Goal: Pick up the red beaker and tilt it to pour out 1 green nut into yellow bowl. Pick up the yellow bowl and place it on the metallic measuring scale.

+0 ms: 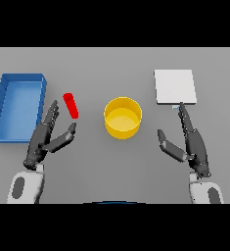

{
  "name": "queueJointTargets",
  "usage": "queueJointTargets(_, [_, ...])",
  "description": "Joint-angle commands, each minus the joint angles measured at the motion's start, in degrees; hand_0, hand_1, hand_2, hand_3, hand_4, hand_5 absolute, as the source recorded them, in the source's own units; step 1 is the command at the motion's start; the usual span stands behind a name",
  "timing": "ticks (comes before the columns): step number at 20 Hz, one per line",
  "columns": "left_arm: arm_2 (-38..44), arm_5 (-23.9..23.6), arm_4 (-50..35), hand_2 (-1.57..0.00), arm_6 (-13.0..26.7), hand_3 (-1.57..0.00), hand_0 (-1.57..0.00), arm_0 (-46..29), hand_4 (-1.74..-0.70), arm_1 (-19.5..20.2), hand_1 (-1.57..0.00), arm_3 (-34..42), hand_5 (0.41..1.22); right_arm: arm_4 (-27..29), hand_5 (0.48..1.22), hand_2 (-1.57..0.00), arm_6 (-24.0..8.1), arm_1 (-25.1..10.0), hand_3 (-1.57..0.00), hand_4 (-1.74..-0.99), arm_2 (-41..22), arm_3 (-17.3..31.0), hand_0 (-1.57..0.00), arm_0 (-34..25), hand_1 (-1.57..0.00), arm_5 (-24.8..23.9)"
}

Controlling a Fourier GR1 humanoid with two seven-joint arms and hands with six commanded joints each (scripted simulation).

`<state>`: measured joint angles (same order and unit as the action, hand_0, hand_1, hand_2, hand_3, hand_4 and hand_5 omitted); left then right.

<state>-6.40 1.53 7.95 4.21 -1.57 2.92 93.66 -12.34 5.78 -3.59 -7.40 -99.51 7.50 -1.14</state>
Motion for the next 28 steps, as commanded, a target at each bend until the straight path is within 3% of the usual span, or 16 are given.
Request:
queueJointTargets(1, [0.3, 0.0, -0.2, 0.0, -0.5, 0.0, 0.0, 1.5, -1.33, -0.2, 0.0, -1.8, 0.713, 0.0, 0.679, 0.0, -0.2, 0.2, 0.0, -1.28, -0.1, 0.0, 0.0, -0.2, 0.0, 0.0])
queueJointTargets(6, [2.3, -0.3, 0.1, 0.0, -1.7, 0.0, 0.0, 8.1, -1.38, -0.2, 0.0, -10.0, 0.739, 0.5, 0.681, 0.0, 0.7, 0.1, 0.0, -1.312, 0.1, 0.5, 0.0, 0.5, 0.0, 0.4])
queueJointTargets(11, [4.9, -1.5, 0.4, 0.0, -3.6, 0.0, 0.0, 14.6, -1.35, -0.7, 0.0, -20.7, 0.718, 1.7, 0.688, 0.0, -1.5, 0.0, 0.0, -1.339, 1.3, -0.2, 0.0, -0.5, 0.0, 0.0])
queueJointTargets(15, [6.3, -2.0, 0.4, 0.0, -5.0, 0.0, 0.0, 18.6, -1.32, -0.7, 0.0, -26.2, 0.712, 2.0, 0.688, 0.0, -0.9, 0.0, 0.0, -1.338, 1.4, 1.0, 0.0, -0.8, 0.0, 0.5])
queueJointTargets(21, [7.3, -1.9, 0.4, 0.0, -4.5, 0.0, 0.0, 24.3, -1.31, -0.6, 0.0, -30.8, 0.706, 2.4, 0.683, 0.0, 0.2, -0.1, 0.0, -1.324, 1.7, 0.5, 0.0, -0.4, 0.0, 0.6])
queueJointTargets(26, [7.9, -1.2, 0.0, 0.0, -8.1, 0.0, 0.0, 26.4, -1.36, -0.8, 0.0, -34.2, 0.735, 2.0, 0.682, 0.0, -2.1, 0.0, 0.0, -1.298, 1.4, -0.3, 0.0, -0.6, 0.0, 0.2])
queueJointTargets(28, [8.7, -2.2, -0.4, -0.12, -8.5, -0.08, -0.08, 27.6, -1.42, -1.9, -0.08, -36.1, 0.77, 1.2, 0.684, 0.0, -1.4, -0.3, 0.0, -1.291, 1.5, 0.4, 0.0, -0.9, 0.0, -0.1])
